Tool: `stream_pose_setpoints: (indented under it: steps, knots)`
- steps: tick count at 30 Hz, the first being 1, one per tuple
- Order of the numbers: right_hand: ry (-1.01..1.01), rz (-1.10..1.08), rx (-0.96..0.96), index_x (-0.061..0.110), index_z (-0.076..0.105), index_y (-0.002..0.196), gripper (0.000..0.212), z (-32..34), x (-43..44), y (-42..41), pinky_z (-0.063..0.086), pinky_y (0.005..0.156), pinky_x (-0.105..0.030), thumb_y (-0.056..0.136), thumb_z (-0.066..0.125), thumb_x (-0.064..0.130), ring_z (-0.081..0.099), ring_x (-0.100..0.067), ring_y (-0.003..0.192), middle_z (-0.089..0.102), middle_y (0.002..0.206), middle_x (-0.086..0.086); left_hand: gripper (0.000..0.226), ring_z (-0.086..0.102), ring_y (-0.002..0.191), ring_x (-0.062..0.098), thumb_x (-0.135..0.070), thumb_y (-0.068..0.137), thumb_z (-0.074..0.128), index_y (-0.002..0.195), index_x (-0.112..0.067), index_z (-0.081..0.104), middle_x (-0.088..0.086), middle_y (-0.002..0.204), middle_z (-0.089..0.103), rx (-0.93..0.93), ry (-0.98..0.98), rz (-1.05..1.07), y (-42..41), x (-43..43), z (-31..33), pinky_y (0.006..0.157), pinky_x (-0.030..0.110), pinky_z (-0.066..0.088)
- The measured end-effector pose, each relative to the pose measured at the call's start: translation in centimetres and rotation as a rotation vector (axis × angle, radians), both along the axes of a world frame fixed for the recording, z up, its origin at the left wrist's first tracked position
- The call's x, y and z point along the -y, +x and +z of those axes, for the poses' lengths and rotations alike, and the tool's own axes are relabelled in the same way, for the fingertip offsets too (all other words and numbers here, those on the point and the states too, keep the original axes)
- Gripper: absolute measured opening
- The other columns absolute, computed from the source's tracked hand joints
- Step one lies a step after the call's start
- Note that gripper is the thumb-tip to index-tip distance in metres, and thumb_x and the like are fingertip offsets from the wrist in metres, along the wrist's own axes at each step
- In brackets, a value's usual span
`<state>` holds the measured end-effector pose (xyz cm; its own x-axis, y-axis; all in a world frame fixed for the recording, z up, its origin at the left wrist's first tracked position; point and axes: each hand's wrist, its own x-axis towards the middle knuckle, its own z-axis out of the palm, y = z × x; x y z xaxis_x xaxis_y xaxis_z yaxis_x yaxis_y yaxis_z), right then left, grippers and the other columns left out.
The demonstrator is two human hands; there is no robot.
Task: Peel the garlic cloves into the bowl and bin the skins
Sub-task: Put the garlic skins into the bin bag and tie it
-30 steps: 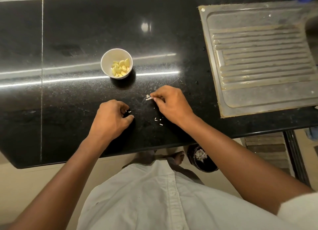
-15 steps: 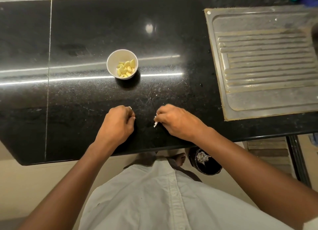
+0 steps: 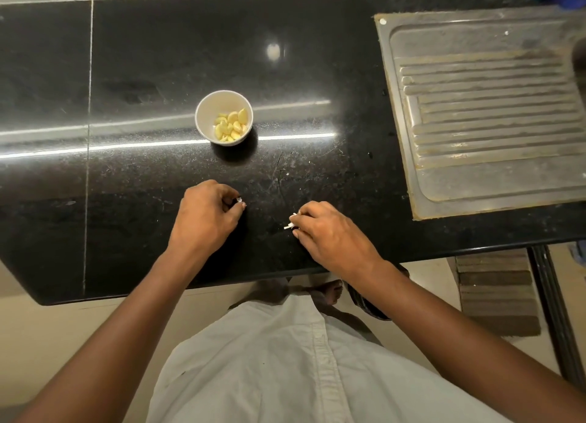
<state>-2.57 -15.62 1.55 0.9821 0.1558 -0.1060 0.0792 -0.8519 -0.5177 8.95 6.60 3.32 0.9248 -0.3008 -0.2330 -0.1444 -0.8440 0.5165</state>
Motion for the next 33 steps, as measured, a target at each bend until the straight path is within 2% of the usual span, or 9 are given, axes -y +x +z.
stream_pose_setpoints:
  steps: [4,9,12,17,21,24,27,30,33]
  knots:
    - [-0.081,0.071,0.032,0.012,0.072,0.130,0.031,-0.6,-1.0,-0.6,0.062,0.085,-0.034,0.099,0.073,0.010,0.062,-0.018,0.115,0.064,0.125,-0.004,0.017,0.064,0.086,0.014,-0.024,0.096,0.075,0.109,-0.015,0.080,-0.004,0.097,0.064,-0.003,0.047,-0.051,0.2,0.5,-0.2,0.081,0.033,0.057]
    - [-0.146,0.247,0.019,0.009,0.069,0.133,0.049,-0.5,0.4,-1.4,0.063,0.089,-0.038,0.087,0.082,0.002,0.060,-0.025,0.125,0.064,0.133,-0.010,0.015,0.063,0.093,0.023,-0.020,0.102,0.064,0.106,-0.013,0.076,0.003,0.104,0.064,-0.014,0.121,-0.164,0.3,0.7,-0.3,0.084,0.041,0.056]
    - [-0.143,0.143,0.066,0.008,0.074,0.125,0.038,-0.3,2.3,-1.8,0.064,0.088,-0.038,0.088,0.081,0.001,0.065,-0.024,0.119,0.070,0.125,-0.009,0.014,0.060,0.090,0.023,-0.020,0.103,0.059,0.100,-0.011,0.070,0.004,0.100,0.059,-0.007,0.135,-0.203,0.2,0.5,-0.6,0.082,0.042,0.055]
    - [0.327,-0.534,-0.047,0.017,0.083,0.112,0.020,0.4,5.2,-2.8,0.057,0.097,-0.019,0.096,0.076,0.007,0.071,-0.002,0.104,0.077,0.110,0.007,0.015,0.060,0.093,0.021,-0.019,0.105,0.057,0.104,-0.011,0.070,0.005,0.104,0.062,-0.015,0.102,-0.172,0.0,0.1,-0.9,0.085,0.040,0.054]
    - [0.686,-0.933,-0.236,0.023,0.084,0.107,0.018,0.7,6.0,-3.1,0.059,0.097,-0.024,0.094,0.080,0.012,0.075,-0.002,0.102,0.082,0.101,0.011,0.013,0.063,0.088,0.017,-0.021,0.105,0.059,0.103,-0.016,0.072,0.000,0.100,0.067,-0.097,0.015,-0.072,-0.1,0.4,-0.5,0.077,0.033,0.050]
    - [1.023,-1.070,-0.327,0.015,0.082,0.110,0.020,1.3,5.8,-3.5,0.062,0.095,-0.028,0.094,0.077,0.004,0.077,-0.013,0.106,0.082,0.106,0.001,0.011,0.067,0.082,0.014,-0.025,0.105,0.062,0.102,-0.022,0.072,-0.004,0.090,0.071,-0.211,-0.119,0.048,-0.2,0.7,0.2,0.067,0.028,0.048]
    - [1.255,-1.158,-0.334,0.005,0.079,0.115,0.023,1.7,5.9,-4.0,0.062,0.093,-0.026,0.094,0.074,-0.002,0.076,-0.018,0.111,0.081,0.112,-0.008,0.009,0.070,0.082,0.019,-0.028,0.104,0.065,0.100,-0.026,0.072,-0.003,0.087,0.073,-0.256,-0.190,0.063,-0.5,1.3,0.7,0.070,0.034,0.057]
    - [1.315,-1.211,-0.315,0.003,0.078,0.117,0.024,1.9,6.2,-4.5,0.062,0.092,-0.025,0.094,0.072,-0.003,0.076,-0.019,0.112,0.081,0.114,-0.010,0.008,0.071,0.086,0.018,-0.030,0.103,0.065,0.099,-0.028,0.072,-0.004,0.090,0.074,-0.320,-0.250,0.025,-1.3,2.5,1.3,0.083,0.049,0.062]
    - [1.332,-1.226,-0.306,0.001,0.076,0.120,0.026,2.2,6.4,-5.0,0.062,0.092,-0.025,0.095,0.071,-0.004,0.076,-0.019,0.111,0.080,0.114,-0.011,0.007,0.071,0.087,0.020,-0.029,0.102,0.065,0.100,-0.028,0.072,-0.003,0.092,0.074,-0.407,-0.271,-0.060,-3.0,4.6,1.9,0.084,0.051,0.062]
